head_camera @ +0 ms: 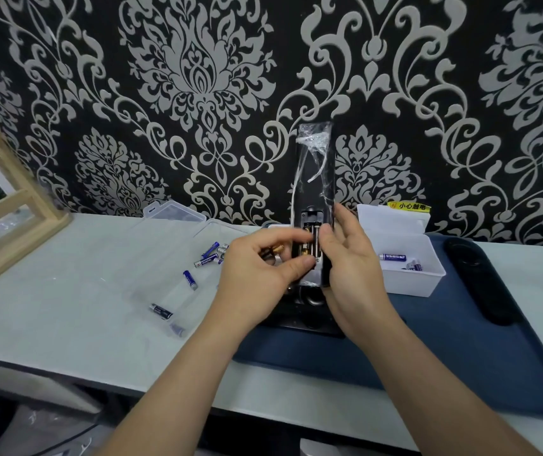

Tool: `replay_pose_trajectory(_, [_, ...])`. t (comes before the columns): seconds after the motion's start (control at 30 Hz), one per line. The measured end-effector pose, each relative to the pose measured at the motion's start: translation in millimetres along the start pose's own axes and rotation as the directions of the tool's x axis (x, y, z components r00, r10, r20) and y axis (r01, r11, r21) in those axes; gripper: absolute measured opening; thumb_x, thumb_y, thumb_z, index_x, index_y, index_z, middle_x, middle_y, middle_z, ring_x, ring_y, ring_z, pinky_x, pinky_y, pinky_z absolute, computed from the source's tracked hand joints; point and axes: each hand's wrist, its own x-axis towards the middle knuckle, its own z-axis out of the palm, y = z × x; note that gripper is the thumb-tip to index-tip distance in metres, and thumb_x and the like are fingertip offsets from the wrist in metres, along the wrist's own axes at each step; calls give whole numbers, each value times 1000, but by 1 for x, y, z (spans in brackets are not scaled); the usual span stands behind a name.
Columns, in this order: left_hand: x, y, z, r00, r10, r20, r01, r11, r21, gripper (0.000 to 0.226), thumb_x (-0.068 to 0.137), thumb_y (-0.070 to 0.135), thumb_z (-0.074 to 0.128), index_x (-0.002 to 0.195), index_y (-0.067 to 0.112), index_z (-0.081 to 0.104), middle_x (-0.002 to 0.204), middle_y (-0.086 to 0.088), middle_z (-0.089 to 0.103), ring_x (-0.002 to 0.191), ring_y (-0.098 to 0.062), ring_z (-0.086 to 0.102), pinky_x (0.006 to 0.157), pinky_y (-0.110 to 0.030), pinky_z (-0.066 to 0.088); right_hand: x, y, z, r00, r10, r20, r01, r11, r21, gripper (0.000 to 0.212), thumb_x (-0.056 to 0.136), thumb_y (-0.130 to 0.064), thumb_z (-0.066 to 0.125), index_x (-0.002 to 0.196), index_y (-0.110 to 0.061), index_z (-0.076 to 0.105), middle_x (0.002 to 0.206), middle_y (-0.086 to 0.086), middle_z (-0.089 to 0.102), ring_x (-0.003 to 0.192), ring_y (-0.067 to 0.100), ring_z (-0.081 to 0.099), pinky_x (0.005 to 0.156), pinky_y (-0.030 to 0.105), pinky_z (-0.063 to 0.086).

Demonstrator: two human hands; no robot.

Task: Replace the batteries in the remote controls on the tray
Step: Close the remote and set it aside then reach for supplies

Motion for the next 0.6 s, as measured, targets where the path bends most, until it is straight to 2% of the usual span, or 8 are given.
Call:
replay_pose_trajectory(0.07, [0, 3, -1, 993, -104, -48, 97, 986, -137, 40, 68, -9, 78, 93, 20, 66, 67, 5, 46, 59, -3, 46, 58, -17, 46, -1, 2, 3, 1000, -19, 16, 20, 999, -44, 43, 105, -5, 37, 146, -19, 40, 128, -4, 65, 122, 18, 60, 108, 46, 44])
replay_pose_trajectory(0.17, [-2, 3, 1, 964, -257, -65, 228, 928, -296, 48, 69, -16, 73, 95, 20, 54, 70, 8, 46, 60, 1, 49, 58, -14, 47, -2, 8, 6, 997, -70, 12, 71, 991, -113, 48, 103, -4, 38, 149, -18, 35, 139, -1, 58, 129, 19, 54, 112, 47, 39])
replay_pose_trajectory(0.33, [1, -1, 3, 943, -332, -30, 305, 896, -323, 45, 75, -19, 64, 99, 18, 54, 61, 8, 51, 51, -3, 52, 45, -12, 40, -6, 9, 9, 991, -122, 50, 131, 962, -240, 52, 102, 2, 40, 149, -19, 33, 144, 0, 52, 132, 11, 49, 116, 40, 35])
replay_pose_trajectory(0.43, [0, 2, 4, 945, -325, 13, 312, 894, -321, 42, 80, -22, 56, 104, 12, 52, 44, 15, 51, 40, 2, 50, 40, -9, 36, -8, 8, 10, 992, -114, 54, 124, 964, -237, 52, 102, 2, 40, 147, -22, 34, 144, -2, 52, 131, 7, 49, 116, 36, 34])
replay_pose_trajectory(0.53, [3, 2, 0, 931, -362, 47, 356, 870, -340, 38, 79, -13, 63, 109, 9, 55, 47, 15, 53, 40, 1, 49, 40, -15, 34, -7, 3, 6, 992, -81, 94, 101, 967, -234, 47, 101, 1, 42, 134, -33, 41, 136, -5, 59, 126, 8, 54, 114, 39, 38])
replay_pose_trajectory(0.6, [5, 5, -5, 922, -382, 62, 382, 873, -303, 31, 83, 5, 69, 112, 7, 60, 50, 15, 54, 39, 1, 46, 41, -18, 30, -6, -1, 3, 987, -37, 155, 71, 973, -221, 43, 101, 0, 44, 132, -30, 47, 129, -3, 65, 121, 12, 60, 110, 42, 43])
